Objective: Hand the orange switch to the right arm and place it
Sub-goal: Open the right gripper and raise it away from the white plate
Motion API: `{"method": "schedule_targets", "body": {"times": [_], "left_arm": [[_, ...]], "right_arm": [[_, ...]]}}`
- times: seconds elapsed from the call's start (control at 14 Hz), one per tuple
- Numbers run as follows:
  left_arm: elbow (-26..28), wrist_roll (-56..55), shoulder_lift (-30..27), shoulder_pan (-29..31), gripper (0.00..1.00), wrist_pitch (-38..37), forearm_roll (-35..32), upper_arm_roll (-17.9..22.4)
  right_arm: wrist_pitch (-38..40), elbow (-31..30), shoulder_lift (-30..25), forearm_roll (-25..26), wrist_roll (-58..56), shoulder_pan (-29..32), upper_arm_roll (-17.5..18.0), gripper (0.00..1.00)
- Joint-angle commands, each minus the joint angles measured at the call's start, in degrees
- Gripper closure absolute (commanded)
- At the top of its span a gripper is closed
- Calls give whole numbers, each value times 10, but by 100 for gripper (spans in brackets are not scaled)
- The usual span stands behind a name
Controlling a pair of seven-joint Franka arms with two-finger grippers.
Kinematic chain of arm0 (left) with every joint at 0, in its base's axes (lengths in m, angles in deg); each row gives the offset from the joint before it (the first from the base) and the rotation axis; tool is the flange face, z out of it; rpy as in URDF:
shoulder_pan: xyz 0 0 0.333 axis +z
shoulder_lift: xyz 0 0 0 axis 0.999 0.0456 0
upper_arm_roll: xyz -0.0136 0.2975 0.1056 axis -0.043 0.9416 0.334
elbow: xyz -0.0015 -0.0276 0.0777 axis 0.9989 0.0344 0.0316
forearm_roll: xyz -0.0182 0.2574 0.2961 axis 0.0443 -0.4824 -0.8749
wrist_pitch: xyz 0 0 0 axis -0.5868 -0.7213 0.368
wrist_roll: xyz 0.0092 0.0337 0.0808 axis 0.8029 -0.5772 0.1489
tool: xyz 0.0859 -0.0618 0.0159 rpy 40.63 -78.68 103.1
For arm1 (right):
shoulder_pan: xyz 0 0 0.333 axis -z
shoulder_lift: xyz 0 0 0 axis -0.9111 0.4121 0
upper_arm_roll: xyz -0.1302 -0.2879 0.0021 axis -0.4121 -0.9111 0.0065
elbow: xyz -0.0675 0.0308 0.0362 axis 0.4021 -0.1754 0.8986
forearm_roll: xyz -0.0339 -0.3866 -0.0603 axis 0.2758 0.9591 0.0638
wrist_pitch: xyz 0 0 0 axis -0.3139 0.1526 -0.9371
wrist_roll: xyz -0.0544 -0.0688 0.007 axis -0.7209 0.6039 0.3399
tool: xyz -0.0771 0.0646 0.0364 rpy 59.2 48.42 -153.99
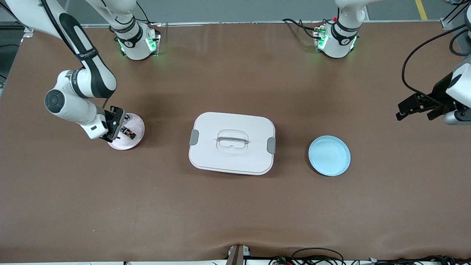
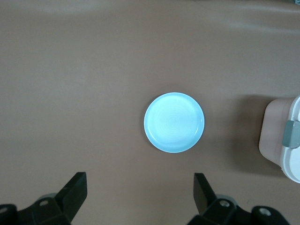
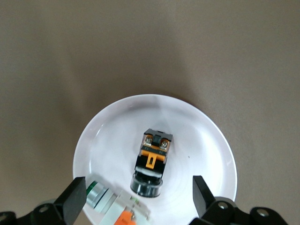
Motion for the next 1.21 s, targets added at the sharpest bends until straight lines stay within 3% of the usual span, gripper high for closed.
{"method": "schedule_targets", "body": {"times": [0.0, 0.21, 0.57, 0.78, 1.14], "left_arm": [[-12, -5, 4, -70, 0, -12, -13, 70], [-11, -5, 5, -79, 0, -12, -13, 77], [-10, -5, 5, -79, 0, -13, -13, 77], [-9, -5, 5, -85, 0, -20, -13, 78], [-11, -6, 3, -93, 0, -24, -13, 87]], "right_arm": [[52, 28, -7, 14, 33, 9, -3, 0], [129, 70, -10, 26, 62, 41, -2, 0], [346, 212, -10, 82, 175, 49, 0, 0], [409, 240, -22, 83, 234, 49, -1, 0], [517, 305, -45, 81, 428, 43, 7, 0]]}}
